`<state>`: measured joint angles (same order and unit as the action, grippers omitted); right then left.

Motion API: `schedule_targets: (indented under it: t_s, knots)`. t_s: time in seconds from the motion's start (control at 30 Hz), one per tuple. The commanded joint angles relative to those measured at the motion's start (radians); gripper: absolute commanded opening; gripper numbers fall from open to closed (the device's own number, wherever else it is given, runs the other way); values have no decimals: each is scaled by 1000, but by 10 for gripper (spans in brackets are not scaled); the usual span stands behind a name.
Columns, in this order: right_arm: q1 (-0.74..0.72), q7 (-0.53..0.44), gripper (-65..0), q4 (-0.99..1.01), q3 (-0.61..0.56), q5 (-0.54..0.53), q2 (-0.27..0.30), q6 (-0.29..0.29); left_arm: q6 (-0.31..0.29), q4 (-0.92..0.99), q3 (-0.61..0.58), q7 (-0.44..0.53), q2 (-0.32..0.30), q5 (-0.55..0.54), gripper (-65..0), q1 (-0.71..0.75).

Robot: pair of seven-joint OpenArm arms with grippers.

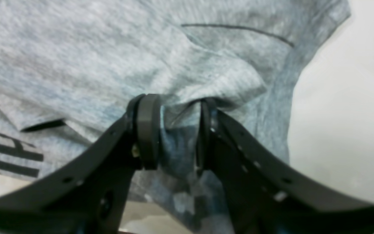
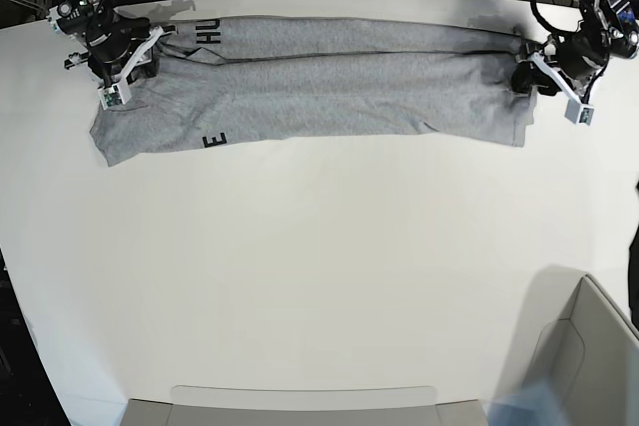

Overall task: Fold the T-shirt properly
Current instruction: 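Release the strip ends and open both grippers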

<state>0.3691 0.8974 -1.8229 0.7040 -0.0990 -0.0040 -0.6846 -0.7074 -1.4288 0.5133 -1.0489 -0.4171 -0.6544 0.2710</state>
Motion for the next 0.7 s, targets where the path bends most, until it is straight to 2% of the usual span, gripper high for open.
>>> schedule_targets:
  t_s: [0.0,0.17,0.33,0.47,0.6,0.67]
  knots:
    - [-3,-13,-456,-13,4,-5,9,-2,9,18,-25,-31,-10,35,-298,6]
    - [-3,-13,-456,-15,4,-5,9,-2,9,47,-84,-21,-10,35,-299,6]
    - [-5,-11,-456,-15,4,-5,9,-2,9,84,-94,-26,-10,37,-314,6]
    - [-5,-11,-456,-15,6,-5,9,-2,9,95,-158,-27,-50,37,-441,6]
    - [-5,-11,-456,-15,6,-5,9,-2,9,176,-186,-27,-84,37,-647,4]
    - [-5,-11,-456,-15,6,-5,9,-2,9,208,-192,-24,-99,37,-650,1]
